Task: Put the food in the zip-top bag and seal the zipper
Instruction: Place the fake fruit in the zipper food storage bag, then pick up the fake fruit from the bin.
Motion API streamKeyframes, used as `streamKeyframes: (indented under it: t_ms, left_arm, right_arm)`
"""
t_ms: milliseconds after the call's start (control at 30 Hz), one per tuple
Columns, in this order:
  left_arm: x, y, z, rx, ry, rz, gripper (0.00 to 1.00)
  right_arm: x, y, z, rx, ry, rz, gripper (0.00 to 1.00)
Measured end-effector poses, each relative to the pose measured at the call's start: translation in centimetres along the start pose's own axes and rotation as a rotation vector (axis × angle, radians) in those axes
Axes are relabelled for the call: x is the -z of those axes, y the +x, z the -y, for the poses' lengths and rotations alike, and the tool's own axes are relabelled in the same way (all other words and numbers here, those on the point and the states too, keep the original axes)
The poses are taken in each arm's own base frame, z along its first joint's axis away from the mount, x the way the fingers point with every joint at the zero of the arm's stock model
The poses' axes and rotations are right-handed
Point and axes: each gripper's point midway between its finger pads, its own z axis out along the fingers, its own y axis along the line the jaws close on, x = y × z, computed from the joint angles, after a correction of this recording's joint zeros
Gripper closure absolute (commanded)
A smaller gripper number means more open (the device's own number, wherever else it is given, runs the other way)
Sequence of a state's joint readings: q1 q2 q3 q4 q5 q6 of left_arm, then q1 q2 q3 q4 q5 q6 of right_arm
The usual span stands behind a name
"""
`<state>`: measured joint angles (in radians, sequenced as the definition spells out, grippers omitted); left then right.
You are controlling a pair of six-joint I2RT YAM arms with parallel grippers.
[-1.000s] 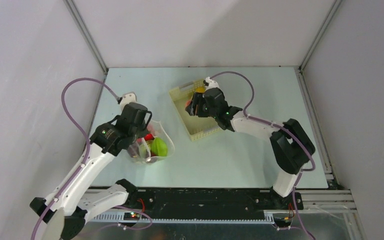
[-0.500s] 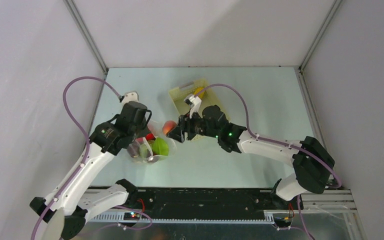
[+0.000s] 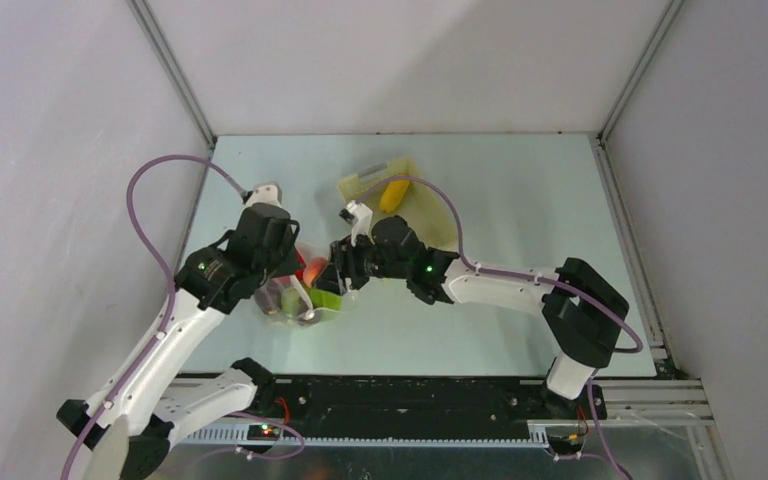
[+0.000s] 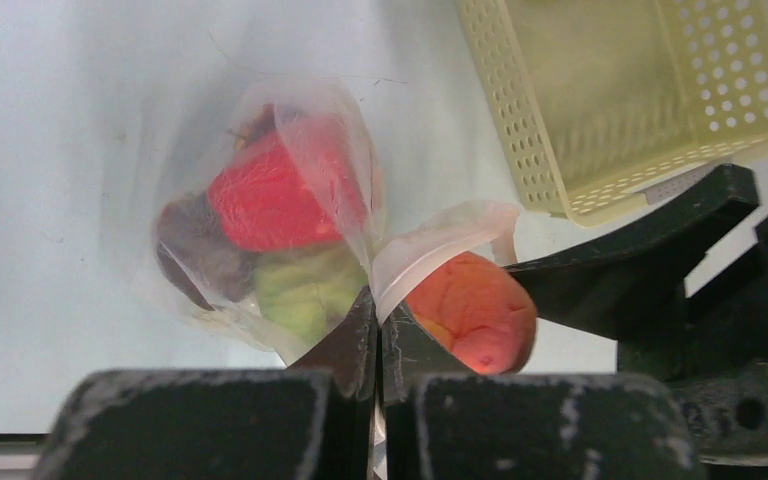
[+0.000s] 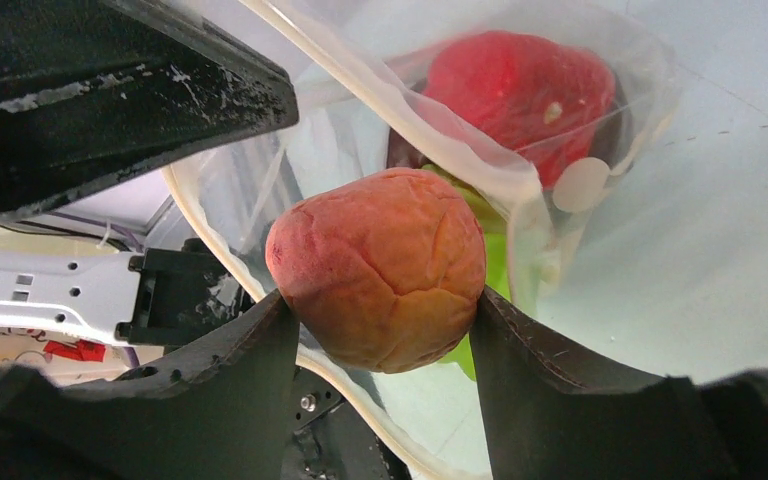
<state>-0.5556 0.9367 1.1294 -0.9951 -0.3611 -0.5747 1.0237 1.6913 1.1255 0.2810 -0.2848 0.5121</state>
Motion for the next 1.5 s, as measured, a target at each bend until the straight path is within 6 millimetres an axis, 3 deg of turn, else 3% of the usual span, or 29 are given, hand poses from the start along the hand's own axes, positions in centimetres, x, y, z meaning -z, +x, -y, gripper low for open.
streamKeyframes:
  t_ms: [100,200,367,567,1067,1333,1500]
  left_arm:
    - [0.1,-0.1,0.3,0.000,0.015,0.002,1.00]
    - [0.1,-0.1,0.5,-0.003,0.028,0.000,1.00]
    - [0.2,0.0,0.5,-0.002,0.035,0.002,1.00]
    - [0.4,-0.1,0.5,0.000,0.040,0.008,1.00]
    - [0.4,-0.1,0.4,0.000,0.037,0.011,1.00]
    - [0.4,-0.2,0.4,0.001,0.036,0.012,1.00]
    - [0.5,-0.2,0.4,0.002,0.038,0.015,1.00]
  right_arm:
    - [-0.8,0.1,-0.6,0.002,-0.006,-0.013,0.56]
    - [-1.6,0.0,-1.0,0.004,-0.009,-0.023,0.41]
    - [-2.4,0.3,-1.4,0.004,-0.003,-0.043,0.26]
    - [-2.4,0.3,-1.2,0.017,0.033,-0.052,0.19]
    - [-1.5,1.3,-0.1,0.060,0.116,-0.099,0.14]
    - [2.0,-2.8,-2.6,0.120,0.115,-0.009,0.01]
    - [5.0,-5.7,-3.2,0.152,0.146,0.087,0.00]
